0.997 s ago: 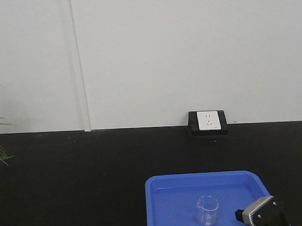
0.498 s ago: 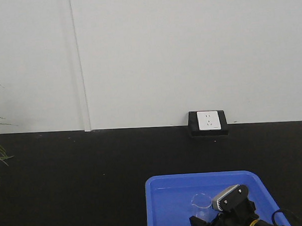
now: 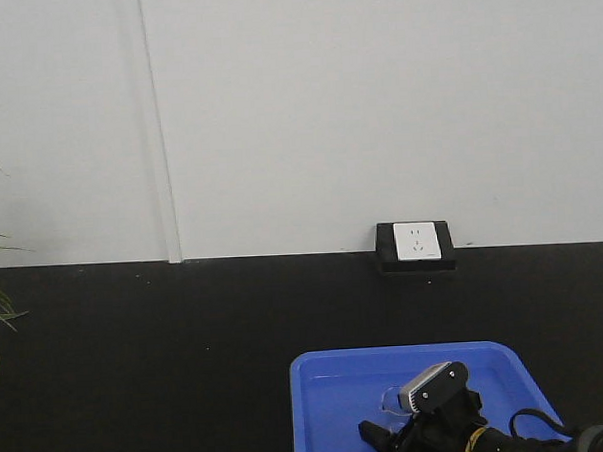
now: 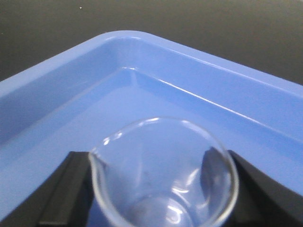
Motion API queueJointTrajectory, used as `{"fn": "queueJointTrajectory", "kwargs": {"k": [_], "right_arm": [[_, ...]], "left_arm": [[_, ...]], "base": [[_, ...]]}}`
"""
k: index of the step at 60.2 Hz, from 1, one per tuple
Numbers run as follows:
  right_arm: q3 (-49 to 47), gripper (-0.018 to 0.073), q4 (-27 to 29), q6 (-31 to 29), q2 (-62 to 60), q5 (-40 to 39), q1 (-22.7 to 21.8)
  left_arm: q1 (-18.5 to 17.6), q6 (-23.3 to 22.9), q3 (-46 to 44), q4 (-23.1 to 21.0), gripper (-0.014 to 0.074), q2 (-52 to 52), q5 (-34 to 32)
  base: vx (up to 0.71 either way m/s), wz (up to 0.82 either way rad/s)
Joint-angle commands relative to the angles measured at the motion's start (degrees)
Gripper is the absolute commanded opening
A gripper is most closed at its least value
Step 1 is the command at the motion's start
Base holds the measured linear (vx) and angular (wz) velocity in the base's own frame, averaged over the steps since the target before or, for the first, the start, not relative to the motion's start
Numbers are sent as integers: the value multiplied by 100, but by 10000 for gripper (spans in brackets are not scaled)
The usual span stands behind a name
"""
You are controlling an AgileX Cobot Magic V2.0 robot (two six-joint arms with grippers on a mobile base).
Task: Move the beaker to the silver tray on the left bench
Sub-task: 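Lower the open right gripper around the clear glass beaker, then close the right gripper on the beaker and lift it from the tray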
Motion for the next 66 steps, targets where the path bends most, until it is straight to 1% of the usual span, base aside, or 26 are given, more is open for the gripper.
{"fn": "queueJointTrajectory", "kwargs": {"k": [1,8,12,17,19,21,27,31,36,42,51,56,66], "right_arm": [[-137,419,70,30,-341,-406,-13],[-137,275,3,198,-558,-280,-1],[-137,169,-160,433,-795,-154,23],[-137,69,-464,808,-1165,15,65],[-137,16,-667,995,-1400,93,107],[-137,-16,-819,1146,-1561,162,135],[-137,-17,-1365,1804,-2261,472,353],[-137,-15,-1546,2100,-2622,678,517],[-137,-15,-1618,2523,-3161,1084,812],[-137,-15,-1611,2819,-3691,1552,1108],[-137,-14,-1611,2849,-4348,2074,1467],[-137,-14,-1617,2843,-4548,2189,1526],[-137,-14,-1611,2843,-4680,2178,1521]], "left_arm": [[-31,-3,120,-43,1,-42,-466],[-31,-3,120,-43,1,-42,-466],[-31,-3,120,-43,1,-42,-466],[-31,-3,120,-43,1,-42,-466],[-31,-3,120,-43,1,-42,-466],[-31,-3,120,-43,1,-42,-466],[-31,-3,120,-43,1,-42,-466],[-31,-3,120,-43,1,-42,-466],[-31,-3,120,-43,1,-42,-466],[-31,-3,120,-43,1,-42,-466],[-31,-3,120,-43,1,-42,-466],[-31,-3,120,-43,1,-42,-466],[-31,-3,114,-43,1,-42,-458]], "base": [[0,0],[0,0],[0,0],[0,0],[0,0],[0,0],[0,0],[0,0],[0,0],[0,0],[0,0],[0,0],[0,0]]}}
